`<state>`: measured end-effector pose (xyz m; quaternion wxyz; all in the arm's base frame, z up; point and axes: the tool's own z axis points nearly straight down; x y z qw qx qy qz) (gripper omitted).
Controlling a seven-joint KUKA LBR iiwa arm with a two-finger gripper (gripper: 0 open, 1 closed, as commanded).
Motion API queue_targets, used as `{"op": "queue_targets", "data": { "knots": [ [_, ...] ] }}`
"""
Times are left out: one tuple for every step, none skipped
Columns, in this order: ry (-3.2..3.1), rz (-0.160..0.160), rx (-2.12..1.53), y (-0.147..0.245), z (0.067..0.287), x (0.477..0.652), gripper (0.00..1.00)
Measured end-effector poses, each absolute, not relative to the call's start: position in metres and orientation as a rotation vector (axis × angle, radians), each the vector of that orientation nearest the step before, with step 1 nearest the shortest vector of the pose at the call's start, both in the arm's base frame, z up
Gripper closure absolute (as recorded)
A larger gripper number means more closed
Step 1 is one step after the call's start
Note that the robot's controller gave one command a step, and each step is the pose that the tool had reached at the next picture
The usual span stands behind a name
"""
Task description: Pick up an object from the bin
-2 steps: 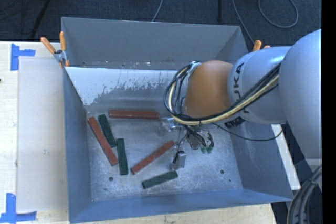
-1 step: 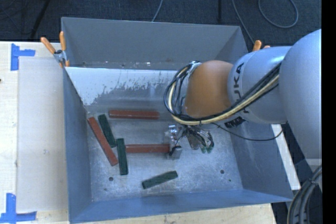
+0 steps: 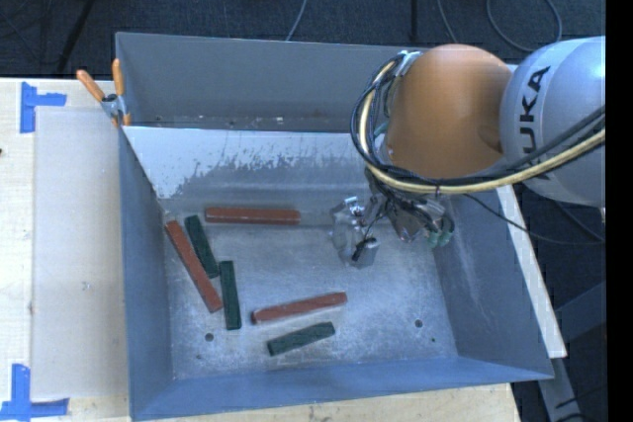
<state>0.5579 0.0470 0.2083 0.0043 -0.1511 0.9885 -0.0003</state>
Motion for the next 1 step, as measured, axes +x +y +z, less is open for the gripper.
{"op": "queue_targets", "data": {
  "knots": [
    [3.105,0.001,-0.473,0.0467,0.2038,0.5564,0.00]
  ]
}}
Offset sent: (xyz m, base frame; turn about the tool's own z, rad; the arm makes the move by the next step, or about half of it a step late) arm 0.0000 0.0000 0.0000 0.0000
